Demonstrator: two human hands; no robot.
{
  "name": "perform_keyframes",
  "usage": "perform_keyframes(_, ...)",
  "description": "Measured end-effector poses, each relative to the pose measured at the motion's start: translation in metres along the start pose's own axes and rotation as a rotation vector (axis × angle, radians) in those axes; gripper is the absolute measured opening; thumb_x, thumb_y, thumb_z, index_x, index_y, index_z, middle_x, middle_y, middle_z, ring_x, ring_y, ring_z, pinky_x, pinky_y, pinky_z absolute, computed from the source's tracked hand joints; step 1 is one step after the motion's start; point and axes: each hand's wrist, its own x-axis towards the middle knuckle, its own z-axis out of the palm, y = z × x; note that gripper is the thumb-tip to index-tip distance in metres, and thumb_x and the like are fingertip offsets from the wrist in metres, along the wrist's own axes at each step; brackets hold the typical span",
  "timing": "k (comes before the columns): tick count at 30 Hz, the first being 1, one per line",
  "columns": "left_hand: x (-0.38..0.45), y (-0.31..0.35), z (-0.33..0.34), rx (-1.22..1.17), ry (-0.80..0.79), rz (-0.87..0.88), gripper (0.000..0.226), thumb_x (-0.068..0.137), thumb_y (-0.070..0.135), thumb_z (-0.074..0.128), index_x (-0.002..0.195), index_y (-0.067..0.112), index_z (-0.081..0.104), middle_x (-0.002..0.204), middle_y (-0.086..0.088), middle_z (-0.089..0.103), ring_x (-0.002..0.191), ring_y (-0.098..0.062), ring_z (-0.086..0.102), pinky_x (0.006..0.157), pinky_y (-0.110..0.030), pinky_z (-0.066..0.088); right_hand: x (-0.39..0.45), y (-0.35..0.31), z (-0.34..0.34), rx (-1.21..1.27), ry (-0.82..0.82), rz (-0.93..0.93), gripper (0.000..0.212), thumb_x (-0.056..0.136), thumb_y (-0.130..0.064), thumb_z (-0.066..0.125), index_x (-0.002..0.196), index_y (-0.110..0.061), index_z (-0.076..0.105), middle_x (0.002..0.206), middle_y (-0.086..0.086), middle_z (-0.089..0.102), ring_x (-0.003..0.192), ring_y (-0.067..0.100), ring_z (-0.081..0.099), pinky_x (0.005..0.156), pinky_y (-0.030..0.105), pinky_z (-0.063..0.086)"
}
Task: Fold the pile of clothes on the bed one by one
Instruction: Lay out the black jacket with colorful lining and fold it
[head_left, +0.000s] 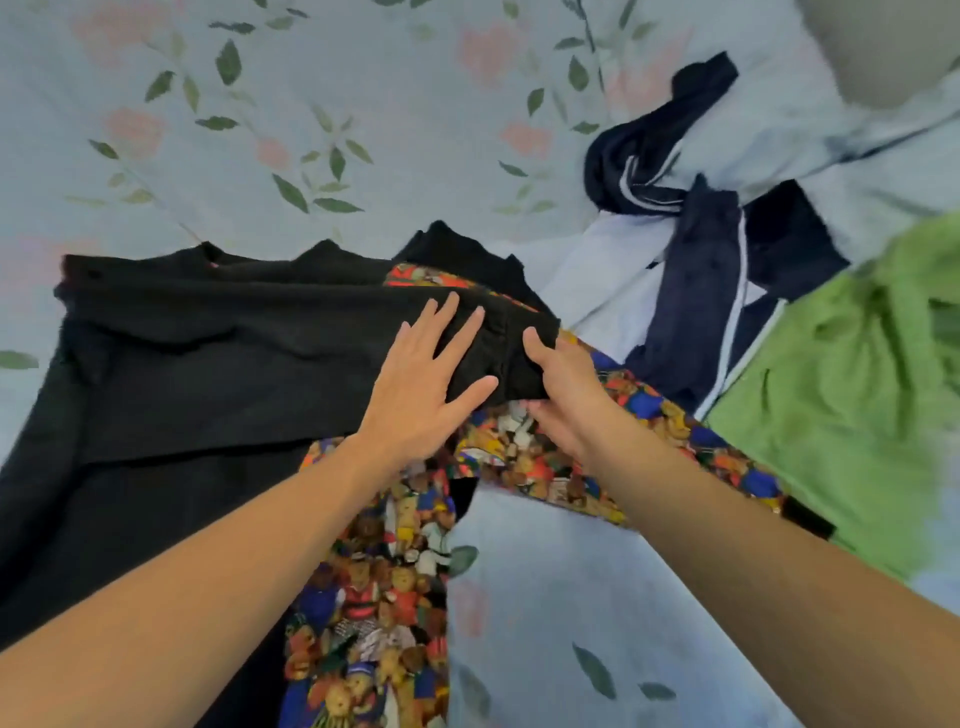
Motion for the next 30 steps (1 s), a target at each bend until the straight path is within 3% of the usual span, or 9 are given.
perform_keyframes(4,0.030,0.083,0.063,0.059,-0.053,0.127,0.074,0.102,0.065,0.038,0.165,0.031,0.020,0.174,-0.001,0.009,0.161,-0.021,-0.001,0.130,-0.049,0.007,-0.013,-0.013,-0.115,0.012,0.128,0.011,0.029,0.109,-0.022,0.054,0.129,-0.006,0.067,0.120,0.012,0.076,0.106,0.029,0.075,0.088,0.046,0.062)
perform_keyframes(9,0.033,0.149,0.131,0.157,-0.188,0.275,0.074,0.102,0.066,0.036,0.165,0.031,0.018,0.174,-0.002,0.007,0.161,-0.023,-0.001,0.130,-0.048,0.008,-0.030,0.011,-0.222,0.060,0.306,0.083,0.029,0.108,-0.026,0.056,0.133,-0.015,0.065,0.126,0.008,0.074,0.113,0.030,0.071,0.093,0.051,0.060)
perform_keyframes(12,0.029,0.175,0.169,0.181,-0.266,0.337,0.073,0.103,0.065,0.036,0.165,0.032,0.018,0.174,-0.001,0.005,0.161,-0.023,-0.002,0.130,-0.047,0.008,-0.038,0.025,-0.272,0.070,0.400,0.104,0.028,0.108,-0.026,0.056,0.131,-0.014,0.066,0.126,0.010,0.073,0.114,0.031,0.070,0.098,0.055,0.057)
perform_keyframes(19,0.022,0.223,0.238,0.171,-0.389,0.426,0.069,0.105,0.062,0.034,0.165,0.034,0.016,0.174,0.002,0.000,0.160,-0.019,-0.008,0.130,-0.043,0.004,-0.066,0.047,-0.355,0.077,0.504,0.124,0.017,0.107,-0.024,0.058,0.112,-0.018,0.073,0.115,0.006,0.077,0.106,0.027,0.073,0.095,0.051,0.059)
perform_keyframes(21,0.021,0.230,0.252,0.176,-0.411,0.444,0.068,0.105,0.062,0.032,0.165,0.034,0.015,0.174,0.003,-0.002,0.160,-0.019,-0.009,0.130,-0.044,0.004,-0.070,0.054,-0.369,-0.088,0.547,0.070,0.016,0.104,-0.027,0.060,0.107,-0.019,0.074,0.110,0.004,0.077,0.106,0.028,0.071,0.097,0.054,0.058)
perform_keyframes(23,0.020,0.230,0.260,0.183,-0.429,0.446,0.069,0.106,0.063,0.031,0.165,0.033,0.015,0.174,0.002,-0.002,0.160,-0.019,-0.009,0.130,-0.046,0.007,-0.075,0.059,-0.373,-0.329,0.605,-0.047,0.013,0.100,-0.015,0.062,0.110,-0.016,0.071,0.110,0.004,0.075,0.109,0.028,0.069,0.097,0.051,0.057)
perform_keyframes(27,0.023,0.224,0.253,0.186,-0.463,0.476,0.070,0.106,0.062,0.033,0.166,0.032,0.014,0.174,0.003,0.000,0.160,-0.019,-0.007,0.130,-0.043,0.004,-0.084,0.063,-0.355,-1.067,0.699,-0.525,0.066,0.078,0.007,0.059,0.140,-0.012,0.053,0.135,0.010,0.055,0.122,0.029,0.052,0.102,0.041,0.045)
perform_keyframes(28,0.024,0.222,0.246,0.179,-0.469,0.484,0.070,0.106,0.060,0.035,0.166,0.031,0.013,0.174,0.003,0.002,0.161,-0.019,-0.006,0.130,-0.041,0.002,-0.082,0.066,-0.349,-1.252,0.635,-0.623,0.072,0.076,0.005,0.058,0.146,-0.012,0.051,0.143,0.011,0.051,0.127,0.031,0.049,0.105,0.042,0.043)
perform_keyframes(30,0.029,0.212,0.231,0.201,-0.475,0.487,0.072,0.104,0.055,0.039,0.166,0.027,0.015,0.174,0.003,0.006,0.161,-0.019,-0.003,0.130,-0.040,0.002,-0.073,0.077,-0.336,-1.408,0.400,-0.624,0.068,0.088,-0.008,0.052,0.155,-0.012,0.043,0.157,0.008,0.045,0.143,0.028,0.043,0.118,0.046,0.037)
